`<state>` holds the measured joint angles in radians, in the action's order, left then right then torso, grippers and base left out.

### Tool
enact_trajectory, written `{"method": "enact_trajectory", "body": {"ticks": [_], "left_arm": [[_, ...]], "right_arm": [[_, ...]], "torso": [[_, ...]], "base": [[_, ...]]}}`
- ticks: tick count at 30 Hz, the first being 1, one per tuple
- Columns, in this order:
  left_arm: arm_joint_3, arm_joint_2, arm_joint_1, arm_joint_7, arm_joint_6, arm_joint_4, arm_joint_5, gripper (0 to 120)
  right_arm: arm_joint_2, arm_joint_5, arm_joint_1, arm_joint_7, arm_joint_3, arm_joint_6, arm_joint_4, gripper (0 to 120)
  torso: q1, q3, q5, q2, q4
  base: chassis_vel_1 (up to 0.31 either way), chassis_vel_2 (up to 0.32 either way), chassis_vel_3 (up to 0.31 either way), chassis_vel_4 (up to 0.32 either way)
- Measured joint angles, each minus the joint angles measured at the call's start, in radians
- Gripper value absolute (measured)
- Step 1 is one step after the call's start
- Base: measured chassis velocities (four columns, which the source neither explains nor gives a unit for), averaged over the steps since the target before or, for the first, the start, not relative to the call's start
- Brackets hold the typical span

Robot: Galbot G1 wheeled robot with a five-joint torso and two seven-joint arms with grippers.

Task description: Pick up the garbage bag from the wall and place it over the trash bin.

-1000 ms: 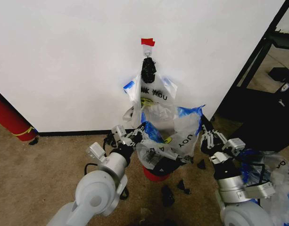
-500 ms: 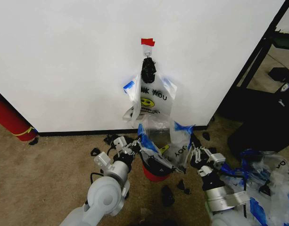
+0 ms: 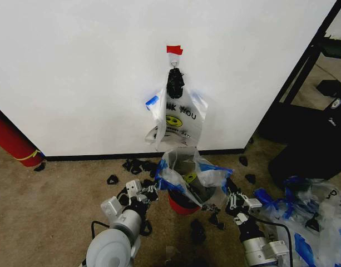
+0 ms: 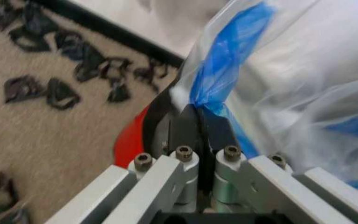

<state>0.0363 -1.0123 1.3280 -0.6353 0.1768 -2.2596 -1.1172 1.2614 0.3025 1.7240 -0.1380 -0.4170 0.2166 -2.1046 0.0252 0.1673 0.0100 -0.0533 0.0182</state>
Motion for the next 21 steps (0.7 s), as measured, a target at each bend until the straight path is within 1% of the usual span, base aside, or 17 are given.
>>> {"method": "enact_trajectory", "body": {"ticks": [3, 4, 7, 8, 9, 10, 12, 13, 14, 15, 17, 18, 21], "left_arm": [[-0.003, 0.005, -0.007, -0.025, 0.031, 0.001, -0.02, 0], [-0.003, 0.005, -0.007, -0.025, 0.031, 0.001, -0.02, 0], [0.011, 0.028, -0.007, -0.038, 0.054, -0.028, -0.048, 0], [0.025, 0.05, -0.007, -0.052, 0.076, -0.053, -0.073, 0], [0.031, 0.059, -0.006, -0.057, 0.086, -0.063, -0.083, 0], [0.047, 0.083, -0.006, -0.073, 0.116, -0.088, -0.115, 0], [0.054, 0.094, -0.006, -0.078, 0.129, -0.097, -0.129, 0], [0.065, 0.116, -0.008, -0.089, 0.162, -0.108, -0.151, 0], [0.067, 0.122, -0.009, -0.092, 0.173, -0.109, -0.156, 0], [0.073, 0.141, -0.016, -0.103, 0.218, -0.11, -0.177, 0], [0.073, 0.163, -0.033, -0.128, 0.281, -0.105, -0.213, 0], [0.073, 0.163, -0.033, -0.128, 0.281, -0.105, -0.213, 0], [0.067, 0.184, -0.059, -0.15, 0.334, -0.094, -0.247, 0]], "right_arm": [[-0.013, 0.002, -0.016, -0.049, -0.004, -0.046, -0.009, 0], [-0.013, 0.002, -0.016, -0.049, -0.004, -0.046, -0.009, 0], [-0.03, 0.008, -0.015, -0.071, -0.013, -0.076, -0.03, 0], [-0.044, 0.013, -0.01, -0.08, -0.022, -0.095, -0.042, 0], [-0.049, 0.015, -0.01, -0.082, -0.025, -0.1, -0.044, 0], [-0.062, 0.018, -0.013, -0.092, -0.035, -0.116, -0.044, 0], [-0.067, 0.019, -0.018, -0.097, -0.037, -0.123, -0.04, 0], [-0.076, 0.023, -0.034, -0.115, -0.04, -0.145, -0.027, 0], [-0.077, 0.025, -0.039, -0.118, -0.04, -0.15, -0.024, 0], [-0.082, 0.035, -0.065, -0.136, -0.037, -0.177, -0.009, 0], [-0.085, 0.039, -0.108, -0.151, -0.026, -0.198, 0.02, 0], [-0.085, 0.039, -0.108, -0.151, -0.026, -0.198, 0.02, 0], [-0.092, 0.039, -0.164, -0.166, -0.011, -0.221, 0.066, 0]], "torso": [[0.0, 0.0, 0.0, 0.0, -0.0001], [0.0, 0.0, 0.0, 0.0, -0.0001], [0.0, 0.0, 0.0001, 0.0, -0.0001], [0.0, 0.0, 0.0, 0.0, -0.0001], [0.0, 0.0, 0.0, 0.0, 0.0], [0.0, 0.0, 0.0002, 0.0, -0.0001], [0.0, 0.0, 0.0001, 0.0, 0.0], [0.0, 0.0, 0.0, 0.0, -0.0001], [0.0, 0.0, 0.0, 0.0, -0.0001], [0.0, 0.0, 0.0001, 0.0, -0.0001], [0.0, 0.0, 0.0, 0.0, -0.0002], [0.0, 0.0, 0.0, 0.0, -0.0002], [0.0, 0.0, 0.0, 0.0, -0.0003]], "base": [[0.0, 0.0, 0.0, 0.0], [0.0, 0.0, 0.0, 0.0], [0.0, 0.0, 0.0, 0.0], [0.0, 0.0, 0.0, 0.0], [0.0, 0.0, 0.0, 0.0], [0.0, 0.0, 0.0, 0.0], [0.0, 0.0, 0.0, 0.0], [0.0, 0.0, 0.0, 0.0], [0.0, 0.0, 0.0, 0.0], [0.0, 0.0, 0.0, 0.0], [0.0, 0.0, 0.0, 0.0], [0.0, 0.0, 0.0, 0.0], [0.0, 0.0, 0.0, 0.0]]}}
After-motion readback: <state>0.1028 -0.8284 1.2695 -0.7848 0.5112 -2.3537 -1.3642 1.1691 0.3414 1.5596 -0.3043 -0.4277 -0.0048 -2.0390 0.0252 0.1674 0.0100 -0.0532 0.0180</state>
